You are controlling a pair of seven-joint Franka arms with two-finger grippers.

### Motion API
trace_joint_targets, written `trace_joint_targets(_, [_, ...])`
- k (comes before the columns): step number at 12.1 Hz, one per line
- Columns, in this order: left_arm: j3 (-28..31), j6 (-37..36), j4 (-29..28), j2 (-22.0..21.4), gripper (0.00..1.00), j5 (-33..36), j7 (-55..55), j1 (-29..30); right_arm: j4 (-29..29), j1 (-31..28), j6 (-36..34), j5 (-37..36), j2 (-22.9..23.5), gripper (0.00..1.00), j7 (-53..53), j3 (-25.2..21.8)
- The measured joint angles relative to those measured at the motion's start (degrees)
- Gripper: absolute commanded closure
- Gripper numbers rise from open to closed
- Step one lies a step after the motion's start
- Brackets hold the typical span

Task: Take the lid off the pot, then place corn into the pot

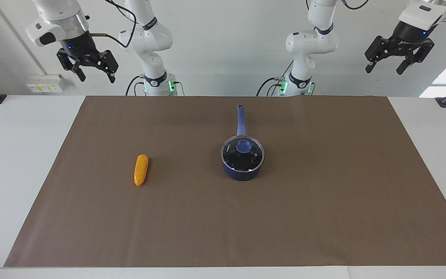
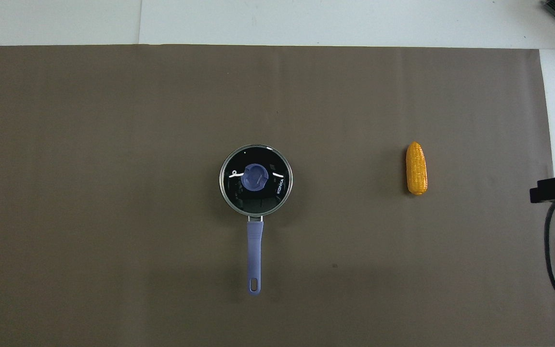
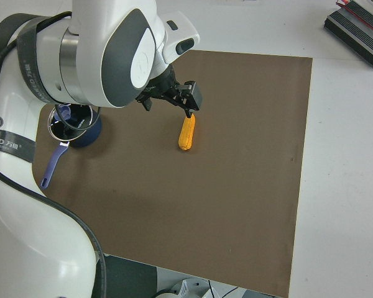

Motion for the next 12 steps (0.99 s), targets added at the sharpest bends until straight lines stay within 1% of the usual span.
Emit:
trace_joint_targets(4, [-0.55,0.02,-0.9,-0.35,0.0,0.0,0.0,-0.13,-0.26,0.03,0.16,0.02,0.03,0.0,0.0,0.01])
trace_joint_targets(5, [-0.74,0.05,-1.45,-0.68,0.0,0.0,0.0,-0.14,-0.92,0.06,1.41,0.04,0.11,0.0,0.0,0.01])
trace_joint_targets(7, [-1.18,0.51,-2.84,-1.51,0.0,0.0,0.01,-0.3,-4.3,0.12,6.42,0.05,0.55,0.0,0.0,0.04])
trace_joint_targets(9, [-1.65,1.83,-4.56,-2.1,0.0,0.0,-0.01,-1.48,-9.0,0.78,13.02,0.08,1.94,0.0,-0.02,0.06])
trace_joint_targets(10, [-1.95,2.6,-5.31,-2.22,0.0,0.0,-0.02,-1.86,-10.9,1.41,16.58,0.07,3.36,0.0,-0.02,0.07])
trace_joint_targets(12, [-2.67,5.04,-7.17,-2.3,0.0,-0.01,-0.43,-3.25,-12.65,2.53,24.57,0.08,8.18,0.0,-0.02,0.12])
